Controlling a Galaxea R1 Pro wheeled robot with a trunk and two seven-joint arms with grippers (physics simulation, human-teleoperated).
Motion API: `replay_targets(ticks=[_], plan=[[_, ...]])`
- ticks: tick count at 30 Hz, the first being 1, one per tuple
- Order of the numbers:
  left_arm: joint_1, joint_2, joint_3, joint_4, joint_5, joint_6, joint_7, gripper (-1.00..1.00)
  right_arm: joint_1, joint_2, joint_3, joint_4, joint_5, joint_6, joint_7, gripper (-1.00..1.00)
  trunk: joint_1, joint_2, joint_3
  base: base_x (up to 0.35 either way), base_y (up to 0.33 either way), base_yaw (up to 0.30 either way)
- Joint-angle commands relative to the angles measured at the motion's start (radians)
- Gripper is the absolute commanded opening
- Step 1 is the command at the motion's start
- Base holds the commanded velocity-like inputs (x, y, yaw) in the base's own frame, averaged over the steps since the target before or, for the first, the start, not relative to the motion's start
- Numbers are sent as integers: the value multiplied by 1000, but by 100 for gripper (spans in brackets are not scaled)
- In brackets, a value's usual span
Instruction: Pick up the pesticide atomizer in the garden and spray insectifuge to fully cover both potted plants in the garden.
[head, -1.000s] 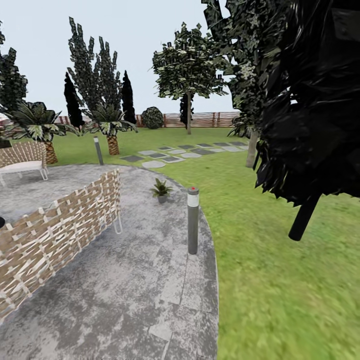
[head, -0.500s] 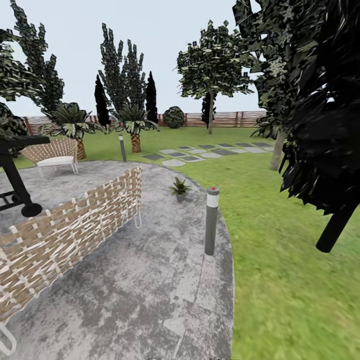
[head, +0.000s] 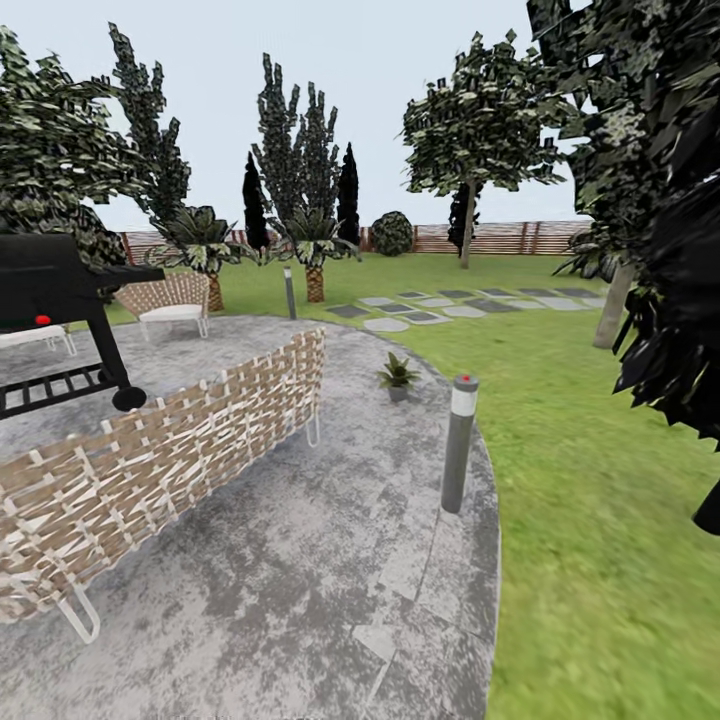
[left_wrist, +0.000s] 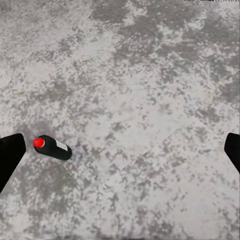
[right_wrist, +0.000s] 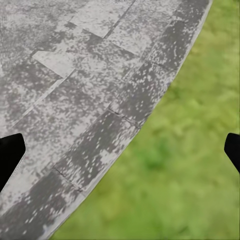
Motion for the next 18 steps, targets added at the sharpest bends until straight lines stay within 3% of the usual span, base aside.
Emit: replay_targets(ticks=[1, 5, 18], plan=[[-1, 0, 8, 1, 1, -4, 2, 100, 0, 0, 0, 0, 5, -3, 0, 100, 0, 0, -1, -1, -1, 279], [-1, -1, 63, 2, 1, -5, 0, 100, 0, 0, 0, 0, 5, -3, -1, 100, 0, 0, -1, 0, 0, 279], [-1, -7, 69, 2, -11, -5, -1, 100, 0, 0, 0, -1, 5, -4, 0, 100, 0, 0, -1, 0, 0, 279]])
